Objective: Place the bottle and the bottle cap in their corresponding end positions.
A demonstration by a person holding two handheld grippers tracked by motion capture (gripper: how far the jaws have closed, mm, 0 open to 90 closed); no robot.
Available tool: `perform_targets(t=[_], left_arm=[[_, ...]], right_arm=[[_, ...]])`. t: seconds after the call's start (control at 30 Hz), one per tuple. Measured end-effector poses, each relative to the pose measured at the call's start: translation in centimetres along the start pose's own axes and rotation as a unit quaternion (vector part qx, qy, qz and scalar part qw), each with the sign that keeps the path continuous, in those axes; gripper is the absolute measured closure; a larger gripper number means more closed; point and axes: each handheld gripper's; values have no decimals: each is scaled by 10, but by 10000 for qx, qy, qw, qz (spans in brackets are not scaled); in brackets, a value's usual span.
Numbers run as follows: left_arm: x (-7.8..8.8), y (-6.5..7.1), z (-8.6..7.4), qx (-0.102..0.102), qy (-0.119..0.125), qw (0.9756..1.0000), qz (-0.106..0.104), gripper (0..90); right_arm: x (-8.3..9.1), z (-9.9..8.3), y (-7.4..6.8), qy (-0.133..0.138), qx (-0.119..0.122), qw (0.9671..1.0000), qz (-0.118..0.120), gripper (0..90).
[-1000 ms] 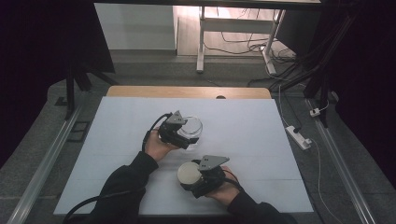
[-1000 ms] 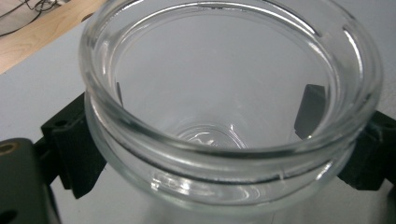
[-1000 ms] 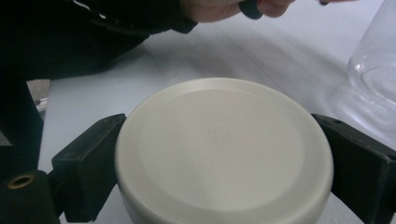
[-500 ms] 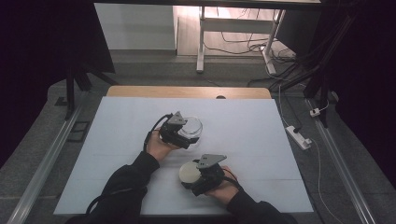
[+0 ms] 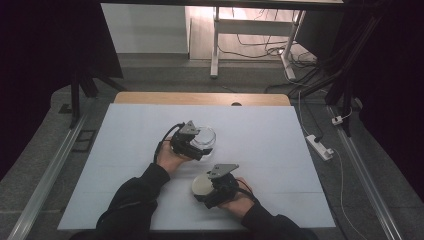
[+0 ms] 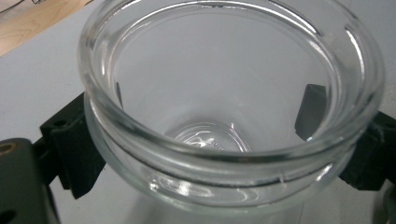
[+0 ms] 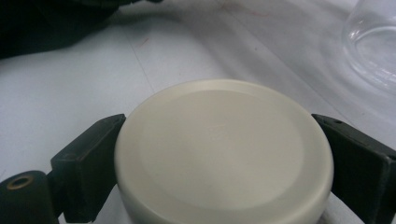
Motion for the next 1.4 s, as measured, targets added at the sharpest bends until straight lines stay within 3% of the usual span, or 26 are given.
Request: perform_targets(t=[0.17, 0.33, 0.53, 0.93, 1.4], left_arm=[[-1, 0, 0, 27, -37, 10000, 36, 66], [0, 2, 2, -103, -91, 9999, 39, 28], [6, -2, 3, 26, 27, 9999, -151, 0], [22, -4, -1, 131, -75, 9997, -196, 0], [50, 4, -6, 246, -52, 9995, -205, 0]], right_arm=[[-2, 0, -1, -124, 26, 9999, 1, 70], [-2, 1, -1, -139, 32, 9999, -14, 69], [-1, 0, 0, -36, -36, 10000, -5, 39], [4, 3, 0, 171, -118, 9998, 49, 10], [18, 10, -1, 445, -205, 9988, 35, 9]])
Point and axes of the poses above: each handheld gripper's, and its own axes: x roughly backward along the jaws, z roughly out of its top, y roughly to its right, and after that the axes turned 7 degrees about y, right-handed
